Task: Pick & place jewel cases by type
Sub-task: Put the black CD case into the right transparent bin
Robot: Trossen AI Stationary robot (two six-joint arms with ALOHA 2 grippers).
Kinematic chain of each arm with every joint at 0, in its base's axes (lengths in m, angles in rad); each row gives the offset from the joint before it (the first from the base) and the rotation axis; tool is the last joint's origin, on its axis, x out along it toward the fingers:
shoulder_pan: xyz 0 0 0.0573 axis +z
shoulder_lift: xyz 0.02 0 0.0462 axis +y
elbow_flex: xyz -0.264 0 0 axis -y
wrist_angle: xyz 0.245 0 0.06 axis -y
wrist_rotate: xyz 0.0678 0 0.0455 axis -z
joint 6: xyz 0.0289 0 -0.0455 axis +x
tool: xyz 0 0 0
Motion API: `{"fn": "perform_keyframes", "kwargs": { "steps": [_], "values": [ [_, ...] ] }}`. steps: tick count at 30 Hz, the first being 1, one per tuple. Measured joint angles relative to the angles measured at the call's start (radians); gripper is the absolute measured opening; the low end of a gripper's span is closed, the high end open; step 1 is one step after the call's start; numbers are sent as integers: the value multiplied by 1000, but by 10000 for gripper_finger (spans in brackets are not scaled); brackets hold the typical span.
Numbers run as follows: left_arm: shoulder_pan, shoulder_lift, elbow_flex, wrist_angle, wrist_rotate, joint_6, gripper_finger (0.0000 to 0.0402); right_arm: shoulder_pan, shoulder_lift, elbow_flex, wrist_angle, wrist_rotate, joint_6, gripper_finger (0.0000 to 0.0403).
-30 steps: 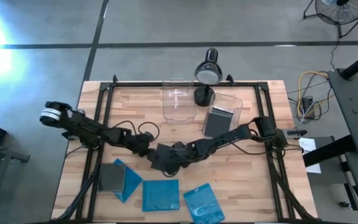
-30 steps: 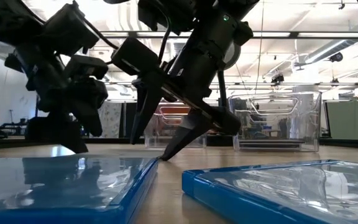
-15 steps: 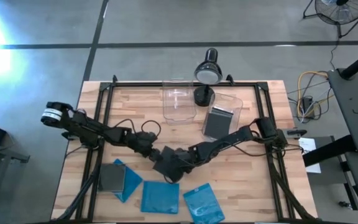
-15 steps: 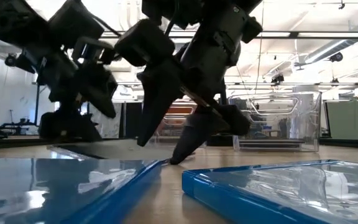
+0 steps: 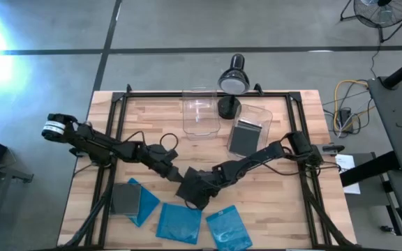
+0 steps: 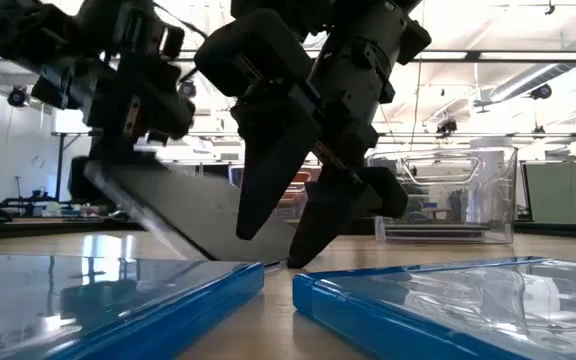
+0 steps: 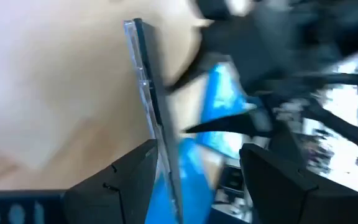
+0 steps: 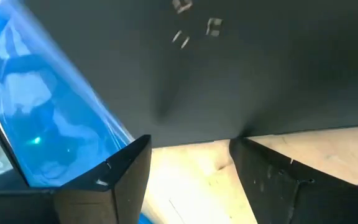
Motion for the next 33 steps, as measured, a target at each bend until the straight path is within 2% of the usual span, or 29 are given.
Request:
{"fn": "perform_keyframes", "kwargs": {
  "steps": [6,13,17,21,24,28,33],
  "values": [
    [-2,-20,2,42,38,-11,213,-42,2,6,51,65,-97,224],
    [-2,-5,-2,15,38,-3,213,-81,4,4,104,71,-115,224],
    [-2,-6,-2,-123,34,35,213,-83,0,4,102,65,-114,224],
    [-2,-8,-2,-258,-17,65,213,-67,-5,4,100,52,-110,224],
    [-1,-8,-3,-291,-44,75,207,-60,-9,4,100,45,-110,224],
    [-1,-8,-3,-289,-96,77,164,-52,-24,4,99,45,-108,224],
    [0,-8,9,-273,-145,94,65,-53,-42,6,105,54,-111,224]
  ]
}}
